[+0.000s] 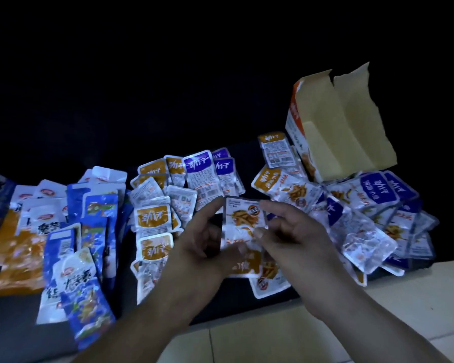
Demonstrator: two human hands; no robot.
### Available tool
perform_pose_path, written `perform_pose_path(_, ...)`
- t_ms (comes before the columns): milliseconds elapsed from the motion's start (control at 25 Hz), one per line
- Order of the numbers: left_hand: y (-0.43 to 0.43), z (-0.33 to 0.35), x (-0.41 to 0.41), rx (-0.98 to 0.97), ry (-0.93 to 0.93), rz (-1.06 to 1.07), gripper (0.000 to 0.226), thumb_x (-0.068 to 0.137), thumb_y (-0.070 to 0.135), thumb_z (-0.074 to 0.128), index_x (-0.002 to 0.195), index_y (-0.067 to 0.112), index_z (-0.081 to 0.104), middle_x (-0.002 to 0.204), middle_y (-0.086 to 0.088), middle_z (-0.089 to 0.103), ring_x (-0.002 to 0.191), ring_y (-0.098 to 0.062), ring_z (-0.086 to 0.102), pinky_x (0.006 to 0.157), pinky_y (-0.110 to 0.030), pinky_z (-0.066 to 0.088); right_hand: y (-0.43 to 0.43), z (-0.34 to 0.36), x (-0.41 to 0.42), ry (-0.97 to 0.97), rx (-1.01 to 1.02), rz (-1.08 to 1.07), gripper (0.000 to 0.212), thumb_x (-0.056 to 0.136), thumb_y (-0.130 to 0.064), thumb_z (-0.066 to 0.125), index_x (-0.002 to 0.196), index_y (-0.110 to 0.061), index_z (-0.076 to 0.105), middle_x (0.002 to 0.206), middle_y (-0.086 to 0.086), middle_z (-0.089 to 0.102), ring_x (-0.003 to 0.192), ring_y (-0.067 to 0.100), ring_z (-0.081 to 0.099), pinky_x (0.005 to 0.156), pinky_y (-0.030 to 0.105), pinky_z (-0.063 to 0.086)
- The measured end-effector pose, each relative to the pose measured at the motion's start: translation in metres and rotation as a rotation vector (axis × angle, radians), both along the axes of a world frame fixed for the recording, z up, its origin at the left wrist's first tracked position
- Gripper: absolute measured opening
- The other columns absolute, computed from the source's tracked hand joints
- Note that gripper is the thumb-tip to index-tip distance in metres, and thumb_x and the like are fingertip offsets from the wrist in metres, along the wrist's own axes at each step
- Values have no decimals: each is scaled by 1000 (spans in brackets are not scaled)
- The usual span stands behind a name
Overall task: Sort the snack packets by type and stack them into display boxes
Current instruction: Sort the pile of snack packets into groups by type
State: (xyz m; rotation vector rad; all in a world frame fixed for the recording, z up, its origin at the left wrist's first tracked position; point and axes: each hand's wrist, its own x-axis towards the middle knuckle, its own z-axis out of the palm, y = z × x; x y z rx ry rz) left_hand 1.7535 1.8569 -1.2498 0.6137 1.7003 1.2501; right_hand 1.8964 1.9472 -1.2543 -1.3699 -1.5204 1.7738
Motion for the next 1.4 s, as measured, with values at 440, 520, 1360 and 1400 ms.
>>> perform_pose_path(440, -32, -11, -77, -116, 251, 362, 40, 91, 7, 76, 126, 23, 65, 82, 5, 68, 67, 1, 67, 58, -12, 50, -14, -26, -48, -150, 228, 174, 35, 97, -22, 67, 123, -45, 60, 117, -24, 63, 100, -14, 59, 73, 0, 45)
perform_pose_path(520, -31, -11, -98, -121, 302, 401, 42, 92, 9, 75, 131, 17, 62, 81, -1, 68, 62, 12, 61, 57, -5, 46, -27, -30, -62, -131, 257, 203, 33, 95, -21, 69, 119, -42, 63, 114, -21, 64, 102, -13, 58, 75, -1, 43)
perform_pose_path(1360, 8, 13, -16, -16, 132, 128, 18, 91, 19, 76, 106, 28, 73, 89, 10, 78, 73, -3, 72, 69, -23, 58, 58, -4, -15, -586, 854, 125, 50, 71, -36, 88, 112, -31, 61, 117, -4, 54, 100, 22, 61, 83, 42, 49)
perform_pose_path(1400, 13, 15, -10, -7, 21, 120, 15, 92, 20, 74, 107, 24, 73, 91, 7, 79, 83, -9, 75, 78, -30, 61, 42, 5, -19, -488, 820, 139, 50, 71, -39, 88, 111, -35, 58, 115, -10, 52, 97, 12, 59, 74, 36, 51)
